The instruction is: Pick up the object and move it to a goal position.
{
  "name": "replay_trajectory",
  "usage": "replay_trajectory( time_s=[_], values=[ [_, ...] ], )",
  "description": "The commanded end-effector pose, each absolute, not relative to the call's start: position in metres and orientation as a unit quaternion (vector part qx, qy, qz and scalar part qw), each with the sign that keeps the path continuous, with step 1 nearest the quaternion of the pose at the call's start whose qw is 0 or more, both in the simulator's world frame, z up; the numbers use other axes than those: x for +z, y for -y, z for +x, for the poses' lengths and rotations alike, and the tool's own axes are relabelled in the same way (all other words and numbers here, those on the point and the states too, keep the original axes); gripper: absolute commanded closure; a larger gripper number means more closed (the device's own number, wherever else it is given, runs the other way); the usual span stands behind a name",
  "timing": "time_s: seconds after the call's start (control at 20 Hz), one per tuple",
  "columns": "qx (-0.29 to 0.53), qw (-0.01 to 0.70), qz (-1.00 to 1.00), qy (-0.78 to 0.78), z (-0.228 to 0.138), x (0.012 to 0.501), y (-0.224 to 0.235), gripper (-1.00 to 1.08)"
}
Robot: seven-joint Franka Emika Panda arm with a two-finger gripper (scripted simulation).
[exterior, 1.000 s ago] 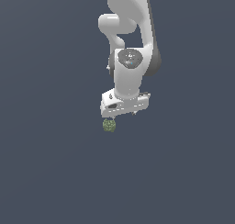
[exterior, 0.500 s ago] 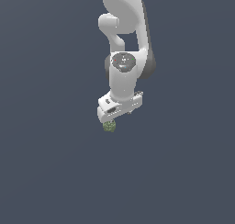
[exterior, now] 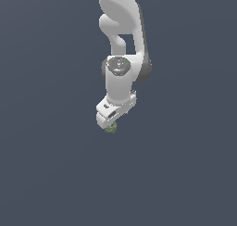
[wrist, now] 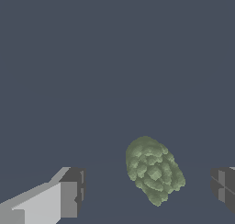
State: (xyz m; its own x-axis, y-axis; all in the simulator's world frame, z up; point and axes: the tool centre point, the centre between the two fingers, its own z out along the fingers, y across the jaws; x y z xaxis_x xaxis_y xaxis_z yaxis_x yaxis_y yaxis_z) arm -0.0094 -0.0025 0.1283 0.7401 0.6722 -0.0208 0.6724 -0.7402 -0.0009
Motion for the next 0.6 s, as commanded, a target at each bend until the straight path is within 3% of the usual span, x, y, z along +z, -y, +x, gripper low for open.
replay_trajectory(
  time_s=[0.0, 0.55],
  values=[
    [-0.009, 0.003, 0.921, -0.39, -0.01, 0.125, 0.006, -0.92],
    [-0.006, 0.001, 0.86, -0.51, -0.013, 0.112, 0.023, -0.92]
  ],
)
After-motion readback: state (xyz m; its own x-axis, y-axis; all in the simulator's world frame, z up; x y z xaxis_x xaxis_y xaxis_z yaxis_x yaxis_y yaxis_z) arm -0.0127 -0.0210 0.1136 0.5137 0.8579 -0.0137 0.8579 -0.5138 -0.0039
